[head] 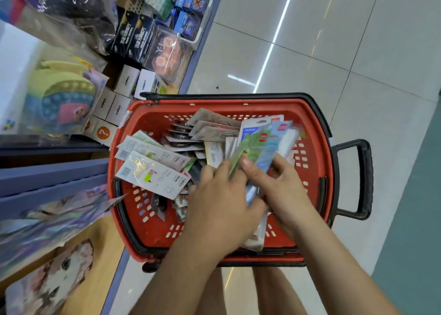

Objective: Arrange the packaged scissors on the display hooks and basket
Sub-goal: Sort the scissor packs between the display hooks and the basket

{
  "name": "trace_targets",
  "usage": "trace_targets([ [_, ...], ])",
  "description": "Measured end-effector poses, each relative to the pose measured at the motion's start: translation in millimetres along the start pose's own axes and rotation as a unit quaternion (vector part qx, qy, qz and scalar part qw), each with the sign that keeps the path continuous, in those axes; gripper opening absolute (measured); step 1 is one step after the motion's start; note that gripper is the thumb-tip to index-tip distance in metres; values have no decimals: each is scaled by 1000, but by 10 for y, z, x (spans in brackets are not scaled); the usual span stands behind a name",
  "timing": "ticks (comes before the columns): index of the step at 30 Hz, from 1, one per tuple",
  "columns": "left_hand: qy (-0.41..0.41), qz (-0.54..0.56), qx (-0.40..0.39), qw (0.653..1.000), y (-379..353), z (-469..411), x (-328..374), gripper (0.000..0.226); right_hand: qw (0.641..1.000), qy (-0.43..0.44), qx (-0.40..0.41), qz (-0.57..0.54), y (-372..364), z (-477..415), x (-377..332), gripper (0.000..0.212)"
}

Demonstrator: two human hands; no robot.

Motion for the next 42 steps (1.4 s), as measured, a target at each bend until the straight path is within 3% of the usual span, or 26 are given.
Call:
trace_targets([
  [1, -9, 33, -25, 999, -13, 6, -43, 69, 1000, -7, 17, -24, 10, 5, 41, 29],
  [3, -7, 206, -46, 977, 19, 10, -156, 62, 998, -24, 48, -45, 32, 28, 100, 19],
  [5, 27, 352, 32, 935, 91, 9, -329, 42, 996, -32, 61, -55, 39, 69, 84, 17],
  [7, 71, 373, 58, 923, 187, 54, -438, 46, 997, -18, 49, -56, 12, 116, -13, 17],
  [10, 65, 515, -49, 854, 275, 188, -398, 42, 999, 18, 32, -26, -75, 194, -230, 17],
  [11, 55, 534, -48, 842, 338, 246, -370, 37, 999, 31, 29, -18, -106, 226, -318, 16],
  [14, 65, 507, 41, 858, 525, 416, -312, 28, 998, 55, -2, -12, -192, 367, -587, 26],
  [19, 115, 527, 130, 832, 712, 761, -148, 39, 989, 65, -121, 51, -266, 621, -1010, 50],
  [24, 149, 587, 188, 773, 777, 1224, 92, 19, 965, 80, -219, 117, -388, 895, -1319, 51],
  [27, 170, 584, 277, 744, 798, 1564, 193, 16, 943, 76, -273, 173, -531, 1137, -1393, 47],
  [30, 199, 656, 328, 650, 794, 1996, 258, 4, 933, 55, -300, 189, -727, 1446, -1378, 39],
  [35, 223, 714, 397, 531, 653, 2826, 168, 11, 901, 74, -336, 266, -1152, 1996, -1319, 38],
  [42, 233, 746, 521, 342, 139, 4100, 56, 14, 817, 59, -443, 365, -1844, 2958, -922, 21],
])
Point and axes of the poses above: each hand's wrist, its own z-axis away from the middle knuckle, its own y-axis out of the back of the hand, x = y × z, the point moved 3 cm from there along -z, towards the middle knuckle, and after that the axes turned 5 degrees about -x, right-handed, at the moved point
